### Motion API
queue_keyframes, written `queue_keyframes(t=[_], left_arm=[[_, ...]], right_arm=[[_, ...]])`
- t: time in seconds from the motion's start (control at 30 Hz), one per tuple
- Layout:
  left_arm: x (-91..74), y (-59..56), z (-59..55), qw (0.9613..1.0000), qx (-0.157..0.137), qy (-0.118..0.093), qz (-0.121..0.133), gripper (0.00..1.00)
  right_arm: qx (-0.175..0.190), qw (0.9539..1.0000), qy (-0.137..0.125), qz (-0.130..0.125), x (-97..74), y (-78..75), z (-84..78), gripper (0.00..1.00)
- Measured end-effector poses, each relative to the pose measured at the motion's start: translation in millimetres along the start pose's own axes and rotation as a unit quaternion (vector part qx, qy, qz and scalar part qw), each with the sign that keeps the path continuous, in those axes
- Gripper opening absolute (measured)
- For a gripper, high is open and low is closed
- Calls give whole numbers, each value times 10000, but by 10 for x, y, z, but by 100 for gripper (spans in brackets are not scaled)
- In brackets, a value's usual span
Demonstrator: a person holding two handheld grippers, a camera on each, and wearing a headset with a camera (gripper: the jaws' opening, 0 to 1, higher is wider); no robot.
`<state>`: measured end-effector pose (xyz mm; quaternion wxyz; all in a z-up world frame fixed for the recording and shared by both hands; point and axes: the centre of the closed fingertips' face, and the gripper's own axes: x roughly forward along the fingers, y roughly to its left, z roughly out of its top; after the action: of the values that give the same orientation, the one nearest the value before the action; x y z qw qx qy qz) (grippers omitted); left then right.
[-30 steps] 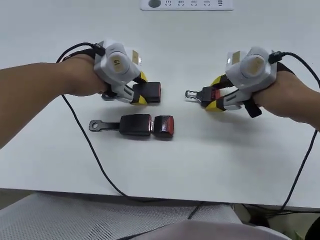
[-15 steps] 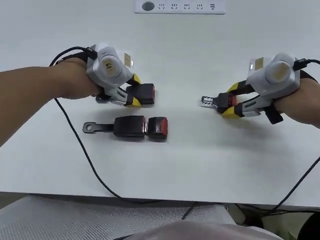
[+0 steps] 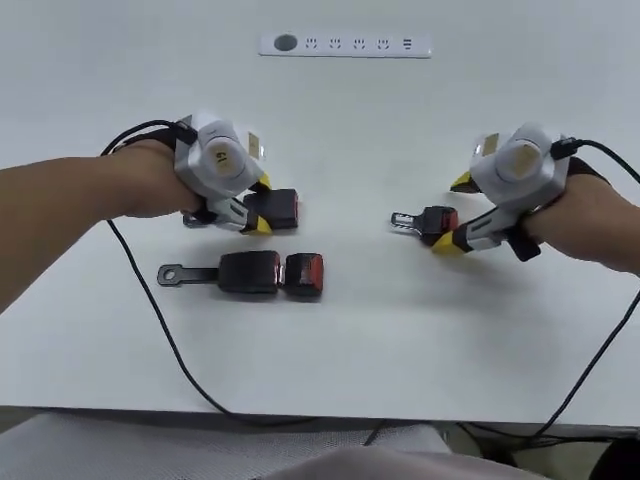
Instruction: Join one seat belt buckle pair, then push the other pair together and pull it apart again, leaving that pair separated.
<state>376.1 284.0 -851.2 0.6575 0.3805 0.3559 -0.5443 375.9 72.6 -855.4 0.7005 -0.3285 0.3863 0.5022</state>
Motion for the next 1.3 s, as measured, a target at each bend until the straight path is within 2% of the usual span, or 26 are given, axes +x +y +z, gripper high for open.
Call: queue_keyframes(t=[0.07, 0.13, 0.2, 0.23, 0.3, 0.37, 0.4, 0.5, 0.63, 0.7, 0.73, 0.8, 0.83, 0.87, 0.9, 0.93, 1.03, 1.1, 1.2, 1.3], left_arm=[[-32, -2, 38, 9999, 9, -87, 49, 41], [-107, 21, 80, 9997, -69, -195, 156, 41], [-176, 29, 87, 9995, -90, -199, 235, 40], [-265, 24, 120, 9987, -140, -319, 364, 39], [-351, -18, 143, 9976, -289, -461, 434, 40], [-465, -68, 167, 9952, -348, -690, 595, 44], [-527, -103, 135, 9938, -497, -732, 675, 46], [-643, -208, 69, 9919, -559, -841, 770, 50], [-821, -397, -121, 9881, -830, -893, 935, 57], [-922, -471, -234, 9842, -1050, -909, 1102, 63], [-978, -516, -308, 9799, -1276, -922, 1224, 66], [-1047, -605, -393, 9788, -1290, -918, 1297, 70], [-1090, -668, -463, 9765, -1407, -900, 1358, 70], [-1101, -692, -485, 9755, -1466, -901, 1368, 70], [-1147, -771, -561, 9708, -1667, -944, 1441, 70], [-1166, -807, -603, 9698, -1701, -942, 1474, 71], [-1235, -947, -757, 9608, -2098, -926, 1559, 71], [-1272, -994, -803, 9586, -2144, -945, 1617, 73], [-1349, -1063, -895, 9532, -2285, -943, 1741, 74], [-1419, -1090, -945, 9487, -2372, -949, 1862, 78]], right_arm=[[-26, 10000, 75, -8, -10, 38, 12, 57], [-100, 9999, -56, -66, -54, 78, 94, 57], [-35, 9998, -138, -104, -94, 101, 145, 57], [-6, 9997, -222, -129, -144, 138, 185, 58], [50, 9994, -305, -179, -194, 171, 217, 59], [129, 9991, -365, -198, -250, 243, 236, 61], [112, 9989, -406, -228, -284, 290, 240, 62], [171, 9982, -497, -275, -347, 384, 250, 66], [317, 9965, -685, -369, -465, 537, 245, 70], [373, 9954, -764, -446, -517, 591, 224, 71], [439, 9950, -779, -439, -524, 618, 208, 71], [494, 9949, -752, -465, -529, 681, 149, 73], [488, 9946, -755, -510, -537, 704, 128, 75], [493, 9944, -764, -531, -542, 708, 125, 76], [616, 9926, -852, -605, -562, 718, 116, 78], [676, 9916, -905, -625, -574, 730, 118, 79], [806, 9897, -976, -664, -611, 786, 110, 82], [846, 9889, -1016, -679, -627, 814, 119, 86], [977, 9855, -1144, -780, -686, 812, 129, 89], [1071, 9832, -1204, -862, -755, 820, 143, 94]])
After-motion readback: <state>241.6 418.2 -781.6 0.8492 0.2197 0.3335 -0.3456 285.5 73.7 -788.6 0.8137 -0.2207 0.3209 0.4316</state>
